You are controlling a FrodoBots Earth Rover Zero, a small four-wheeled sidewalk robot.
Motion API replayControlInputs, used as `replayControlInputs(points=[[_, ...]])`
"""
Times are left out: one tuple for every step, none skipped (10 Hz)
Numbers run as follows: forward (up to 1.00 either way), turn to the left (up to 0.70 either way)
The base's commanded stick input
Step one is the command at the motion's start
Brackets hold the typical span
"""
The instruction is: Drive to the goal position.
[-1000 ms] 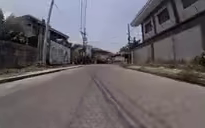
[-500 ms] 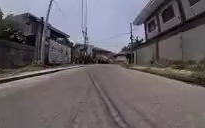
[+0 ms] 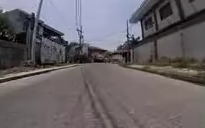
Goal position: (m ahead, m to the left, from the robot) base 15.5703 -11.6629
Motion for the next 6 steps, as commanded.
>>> replayControlInputs(points=[[1.0,0.0],[1.0,0.0],[1.0,0.0],[1.0,0.0],[1.0,0.0],[1.0,0.0]])
